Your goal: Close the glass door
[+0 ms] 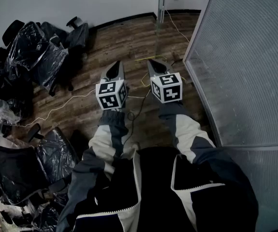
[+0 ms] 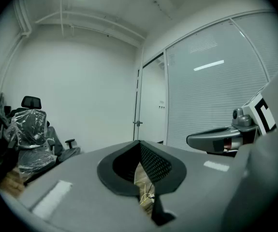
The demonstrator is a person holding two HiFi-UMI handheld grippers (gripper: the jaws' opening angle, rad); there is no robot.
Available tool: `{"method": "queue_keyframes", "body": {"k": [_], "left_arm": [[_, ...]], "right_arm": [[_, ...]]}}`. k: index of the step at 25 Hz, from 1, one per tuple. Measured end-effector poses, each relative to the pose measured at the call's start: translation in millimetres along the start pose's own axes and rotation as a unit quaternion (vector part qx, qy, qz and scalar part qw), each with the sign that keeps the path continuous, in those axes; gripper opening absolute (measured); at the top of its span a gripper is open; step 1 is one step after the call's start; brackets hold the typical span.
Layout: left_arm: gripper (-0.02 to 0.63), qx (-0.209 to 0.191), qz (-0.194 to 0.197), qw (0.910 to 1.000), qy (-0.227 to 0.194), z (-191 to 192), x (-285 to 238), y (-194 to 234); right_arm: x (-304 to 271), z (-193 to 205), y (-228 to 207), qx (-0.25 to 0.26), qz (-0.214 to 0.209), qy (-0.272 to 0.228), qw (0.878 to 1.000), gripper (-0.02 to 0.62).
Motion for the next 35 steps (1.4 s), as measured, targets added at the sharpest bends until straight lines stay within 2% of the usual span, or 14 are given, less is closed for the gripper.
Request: {"method": "queue_keyframes", "body": {"k": [8, 15, 16, 24, 28, 31, 35], "left_arm": [[0.000, -0.004, -0.001, 1.0000, 0.002, 3, 0, -8], [0.000, -0.003, -0.006, 1.0000, 0.005, 1, 1, -10], [0.000, -0.002, -0.008, 1.0000, 0.004, 1, 2, -9], [0.000, 0.000, -0.022, 0.9996, 0.016, 10, -10, -11], [0.000, -0.002, -0.022, 0.9996, 0.017, 19, -24, 4], [0.000, -0.009, -0.025, 0.9995, 0.020, 25, -41, 23], [0.000, 0.001, -0.027, 0.9994, 0.023, 30, -67, 55]], "right_arm": [[4, 0, -5, 0.000, -0.001, -0.005, 1.000, 0.002], [13, -3, -11, 0.000, -0.025, -0.014, 1.000, 0.007], [15, -2, -12, 0.002, -0.029, -0.014, 0.999, 0.027], [12, 21, -30, -0.010, -0.050, 0.008, 0.999, 0.028], [-12, 32, -27, -0.012, -0.059, 0.012, 0.998, 0.020], [-37, 33, -28, -0.004, -0.054, 0.014, 0.998, 0.020], [-71, 26, -33, 0.007, -0.046, 0.018, 0.999, 0.013]]}}
Point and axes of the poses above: the fingertips, and each gripper's own axes: x backward along the fingers, y to its left, z out of its underside, the point moved 4 cm from there along x, backward along the fingers, and after that the axes turned 1 degree about z, right-handed, at the moved point
